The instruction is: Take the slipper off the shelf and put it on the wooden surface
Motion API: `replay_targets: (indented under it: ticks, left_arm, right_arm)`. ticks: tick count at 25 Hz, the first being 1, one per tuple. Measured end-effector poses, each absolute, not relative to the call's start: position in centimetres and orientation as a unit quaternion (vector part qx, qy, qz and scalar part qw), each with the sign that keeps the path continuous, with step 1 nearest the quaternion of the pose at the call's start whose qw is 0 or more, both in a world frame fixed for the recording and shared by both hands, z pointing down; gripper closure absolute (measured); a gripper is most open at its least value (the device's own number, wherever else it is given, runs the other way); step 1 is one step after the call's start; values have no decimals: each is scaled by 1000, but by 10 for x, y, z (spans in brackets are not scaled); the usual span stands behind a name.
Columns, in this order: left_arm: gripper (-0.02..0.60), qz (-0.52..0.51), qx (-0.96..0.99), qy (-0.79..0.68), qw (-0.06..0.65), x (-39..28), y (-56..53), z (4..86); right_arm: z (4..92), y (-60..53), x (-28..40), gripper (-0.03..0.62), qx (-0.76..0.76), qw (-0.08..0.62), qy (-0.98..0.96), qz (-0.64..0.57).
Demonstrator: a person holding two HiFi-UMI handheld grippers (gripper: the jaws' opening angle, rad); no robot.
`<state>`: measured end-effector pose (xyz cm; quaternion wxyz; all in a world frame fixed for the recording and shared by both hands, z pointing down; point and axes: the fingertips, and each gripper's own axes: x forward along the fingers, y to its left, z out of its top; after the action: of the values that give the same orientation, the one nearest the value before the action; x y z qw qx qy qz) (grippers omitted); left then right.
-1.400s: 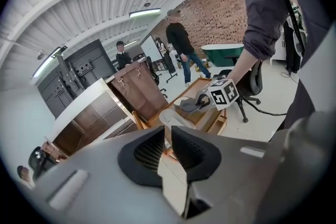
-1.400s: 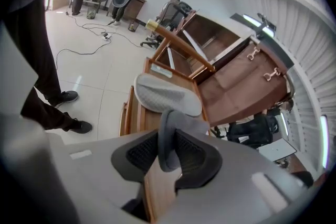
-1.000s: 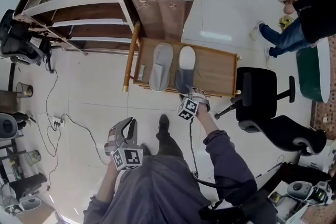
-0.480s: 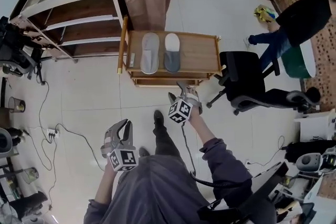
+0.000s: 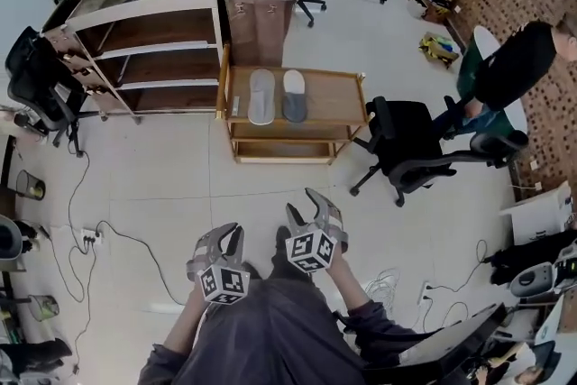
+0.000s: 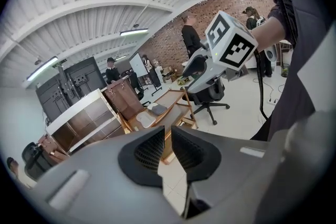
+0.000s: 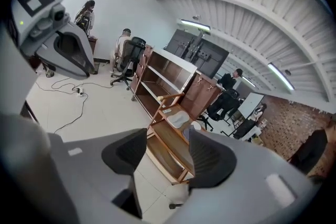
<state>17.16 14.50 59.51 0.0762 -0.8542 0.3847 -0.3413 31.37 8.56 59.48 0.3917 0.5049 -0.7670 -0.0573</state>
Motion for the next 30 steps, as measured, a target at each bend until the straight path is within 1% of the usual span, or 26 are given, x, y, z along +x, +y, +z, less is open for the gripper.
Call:
replay_targets:
  ticks: [1, 5, 9, 11, 17, 21, 30]
  left_arm:
    - [523, -338, -856, 383, 78, 174, 149, 593]
    - [524, -328, -861, 381, 78, 186, 165, 591]
    - [524, -319, -863, 384, 73, 198, 177, 585]
    - [525, -317, -864, 385, 77, 204, 181, 580]
    - [529, -317, -862, 388, 80, 227, 198, 574]
    - [531, -315, -864, 383, 87, 242, 209, 569]
    - [532, -315, -859, 393, 94, 239, 222, 566]
  right_arm:
    - [588, 95, 313, 347, 510, 384, -767, -60]
    - [566, 126, 323, 447, 540, 356, -759, -72]
    - [544, 140, 337, 526, 552, 344, -754, -93]
    - [533, 142, 345, 591, 556, 339, -752, -103]
    - [526, 154, 364, 591, 551, 347, -749, -123]
    - [521, 164, 374, 591, 554, 339, -751, -117]
    - [511, 178, 370, 591, 550, 322, -760, -127]
